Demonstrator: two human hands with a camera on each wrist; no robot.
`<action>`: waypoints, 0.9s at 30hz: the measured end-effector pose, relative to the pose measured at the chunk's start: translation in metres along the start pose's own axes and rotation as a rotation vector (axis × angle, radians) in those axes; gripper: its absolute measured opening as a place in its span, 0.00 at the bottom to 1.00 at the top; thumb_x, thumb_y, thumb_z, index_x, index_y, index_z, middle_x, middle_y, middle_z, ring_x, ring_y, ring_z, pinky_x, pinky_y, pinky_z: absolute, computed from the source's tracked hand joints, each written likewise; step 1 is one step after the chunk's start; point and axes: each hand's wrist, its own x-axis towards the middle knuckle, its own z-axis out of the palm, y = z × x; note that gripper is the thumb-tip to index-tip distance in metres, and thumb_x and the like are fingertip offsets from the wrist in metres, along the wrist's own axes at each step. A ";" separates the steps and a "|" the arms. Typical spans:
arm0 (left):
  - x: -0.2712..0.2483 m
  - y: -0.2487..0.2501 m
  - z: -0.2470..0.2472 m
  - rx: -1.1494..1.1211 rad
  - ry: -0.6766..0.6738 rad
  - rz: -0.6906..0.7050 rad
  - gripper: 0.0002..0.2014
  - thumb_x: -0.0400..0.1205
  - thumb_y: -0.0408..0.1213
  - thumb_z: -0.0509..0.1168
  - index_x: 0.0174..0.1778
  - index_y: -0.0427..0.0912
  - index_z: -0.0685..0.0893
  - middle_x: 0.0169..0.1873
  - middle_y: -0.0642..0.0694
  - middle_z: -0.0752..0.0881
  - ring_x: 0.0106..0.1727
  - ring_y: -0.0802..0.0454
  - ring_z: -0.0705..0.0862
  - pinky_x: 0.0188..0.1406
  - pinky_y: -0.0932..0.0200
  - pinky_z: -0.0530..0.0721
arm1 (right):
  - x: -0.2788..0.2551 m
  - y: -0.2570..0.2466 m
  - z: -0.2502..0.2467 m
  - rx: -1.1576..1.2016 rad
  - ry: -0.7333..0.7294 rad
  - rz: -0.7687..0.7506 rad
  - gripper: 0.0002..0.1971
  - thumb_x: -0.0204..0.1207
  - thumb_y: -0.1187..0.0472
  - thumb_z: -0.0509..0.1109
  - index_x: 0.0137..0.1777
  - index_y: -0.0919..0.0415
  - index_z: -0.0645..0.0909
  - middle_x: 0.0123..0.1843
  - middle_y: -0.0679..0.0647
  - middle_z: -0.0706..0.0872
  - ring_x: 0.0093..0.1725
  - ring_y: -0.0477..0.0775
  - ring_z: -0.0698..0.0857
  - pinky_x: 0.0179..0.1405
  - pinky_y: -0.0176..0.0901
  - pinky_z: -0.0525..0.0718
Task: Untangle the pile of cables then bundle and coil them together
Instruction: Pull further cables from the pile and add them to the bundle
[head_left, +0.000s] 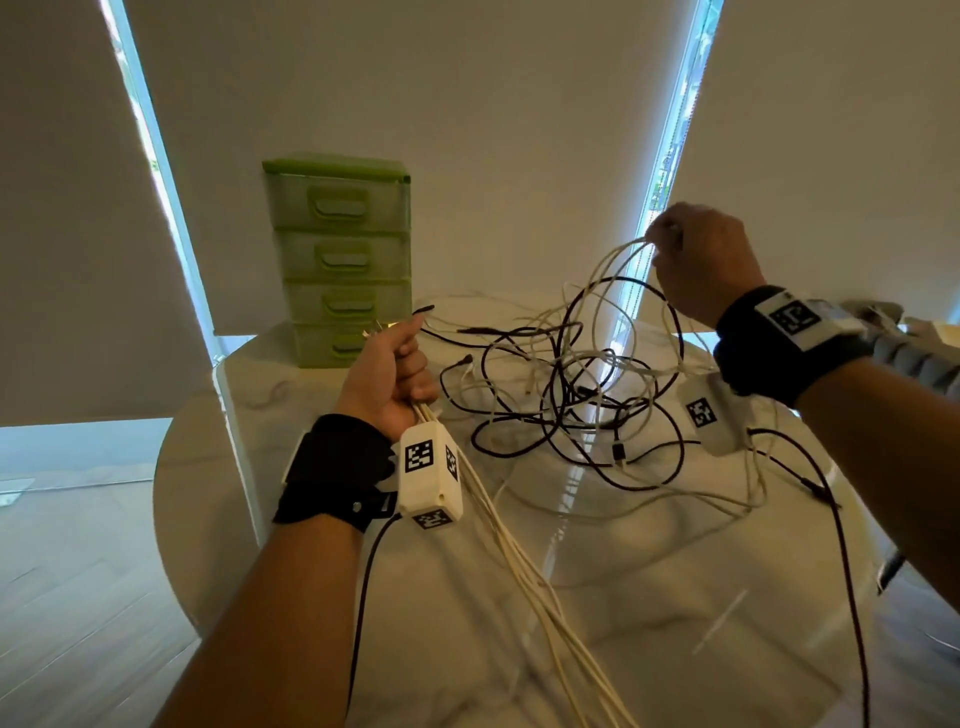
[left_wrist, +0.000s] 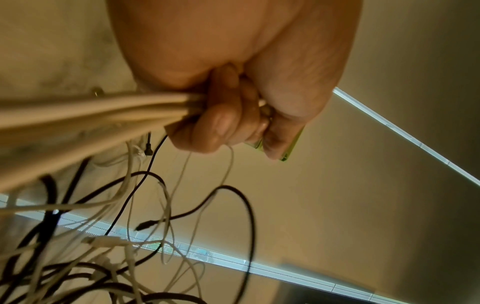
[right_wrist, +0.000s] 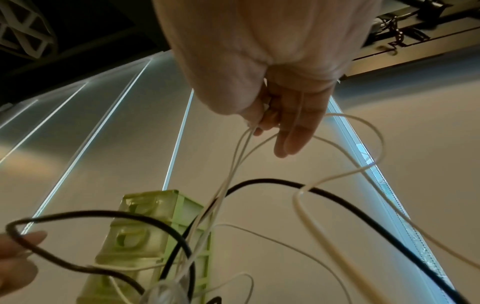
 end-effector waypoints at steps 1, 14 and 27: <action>0.000 0.000 0.000 -0.003 0.004 0.000 0.22 0.84 0.42 0.61 0.26 0.48 0.60 0.12 0.54 0.57 0.11 0.58 0.56 0.12 0.68 0.58 | -0.002 0.002 0.002 -0.005 -0.013 0.008 0.11 0.79 0.68 0.60 0.51 0.65 0.84 0.53 0.64 0.87 0.54 0.66 0.83 0.47 0.39 0.70; 0.005 0.005 -0.019 0.035 0.087 0.017 0.21 0.84 0.41 0.61 0.26 0.49 0.62 0.11 0.55 0.59 0.11 0.58 0.56 0.12 0.67 0.58 | -0.066 -0.062 0.039 -0.161 -1.133 -0.183 0.28 0.79 0.35 0.60 0.76 0.44 0.72 0.64 0.45 0.79 0.64 0.51 0.77 0.71 0.53 0.73; 0.012 0.003 -0.023 0.024 0.162 0.039 0.21 0.84 0.40 0.62 0.26 0.49 0.62 0.12 0.55 0.58 0.12 0.58 0.55 0.12 0.67 0.57 | -0.044 -0.077 0.057 -0.320 -0.861 -0.315 0.24 0.79 0.65 0.58 0.72 0.45 0.76 0.68 0.50 0.74 0.69 0.55 0.76 0.69 0.51 0.77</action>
